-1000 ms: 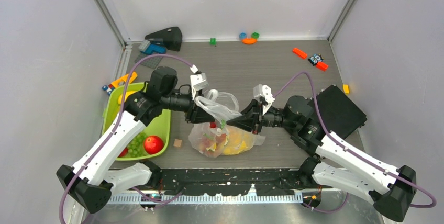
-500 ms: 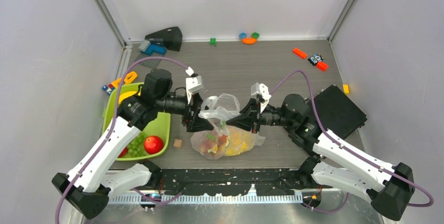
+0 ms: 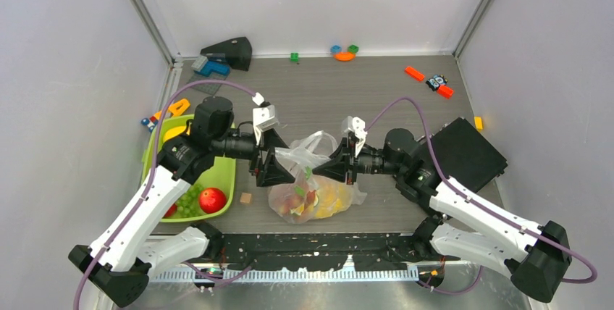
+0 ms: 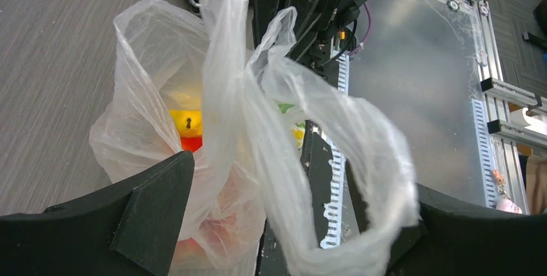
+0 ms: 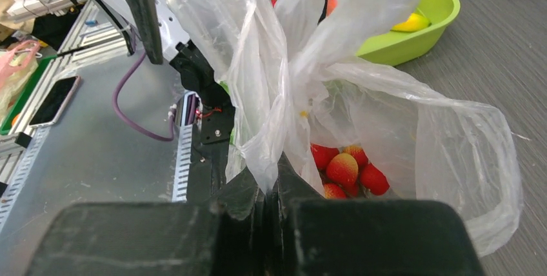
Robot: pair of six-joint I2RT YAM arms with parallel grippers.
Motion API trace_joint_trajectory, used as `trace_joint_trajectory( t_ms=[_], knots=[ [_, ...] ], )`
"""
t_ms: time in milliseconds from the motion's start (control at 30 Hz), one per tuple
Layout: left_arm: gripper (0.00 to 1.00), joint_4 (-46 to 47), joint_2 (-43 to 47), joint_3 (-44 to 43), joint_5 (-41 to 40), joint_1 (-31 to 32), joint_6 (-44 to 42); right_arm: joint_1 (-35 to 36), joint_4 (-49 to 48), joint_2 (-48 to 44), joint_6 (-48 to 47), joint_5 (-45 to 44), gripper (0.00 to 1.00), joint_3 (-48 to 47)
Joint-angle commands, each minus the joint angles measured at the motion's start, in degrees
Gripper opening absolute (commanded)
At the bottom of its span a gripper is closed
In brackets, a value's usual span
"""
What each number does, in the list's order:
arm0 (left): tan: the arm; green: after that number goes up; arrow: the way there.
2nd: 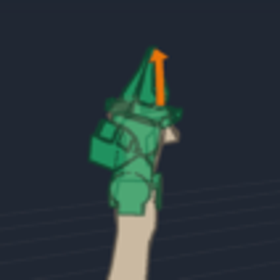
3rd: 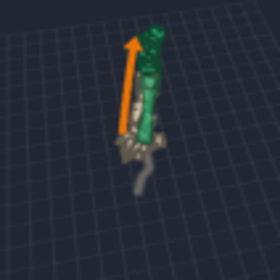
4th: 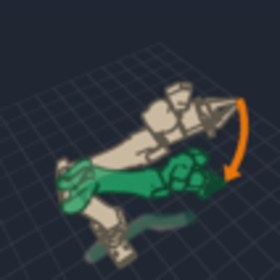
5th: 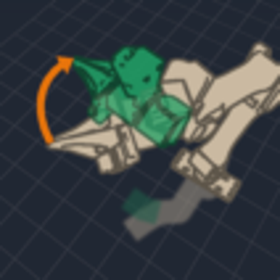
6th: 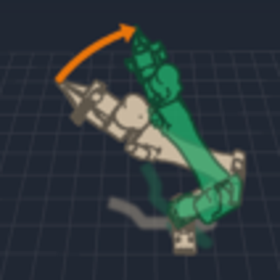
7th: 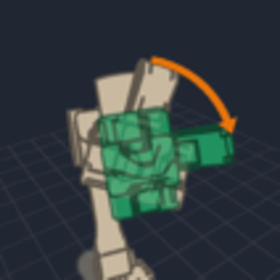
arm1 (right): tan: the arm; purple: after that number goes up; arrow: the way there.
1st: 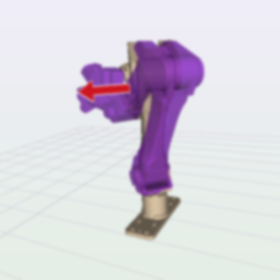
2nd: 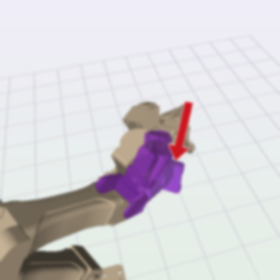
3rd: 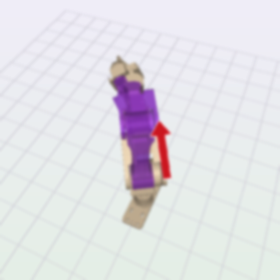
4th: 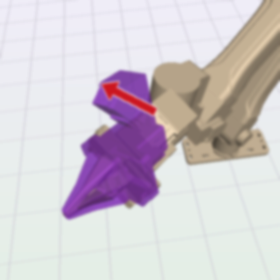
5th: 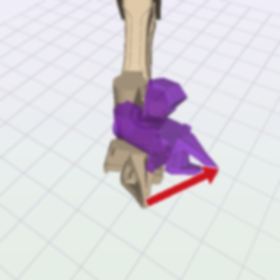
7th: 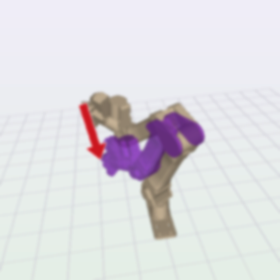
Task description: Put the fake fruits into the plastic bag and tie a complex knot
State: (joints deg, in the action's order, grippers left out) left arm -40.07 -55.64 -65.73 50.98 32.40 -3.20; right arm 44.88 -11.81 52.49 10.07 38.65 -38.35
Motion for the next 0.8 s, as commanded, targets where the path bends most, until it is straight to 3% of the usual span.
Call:
trace_joint_trajectory(
  t_ms=[0, 400, 767],
  knots=[
    [0.91, 3.88, 1.26, -0.15, 0.09, 0.12, 2.28, -0.17, 2.61, -0.29, -3.46, -1.92, 0.05, -2.24],
    [0.99, 10.39, -0.34, -1.70, -6.33, 0.11, 11.53, -0.19, 6.24, -1.41, -6.31, -4.66, 0.05, -2.93],
    [0.99, 11.77, -5.43, -4.11, -9.16, 0.77, 10.94, -0.15, 8.01, -3.38, -8.03, -6.27, 0.05, -2.52]
  ],
)
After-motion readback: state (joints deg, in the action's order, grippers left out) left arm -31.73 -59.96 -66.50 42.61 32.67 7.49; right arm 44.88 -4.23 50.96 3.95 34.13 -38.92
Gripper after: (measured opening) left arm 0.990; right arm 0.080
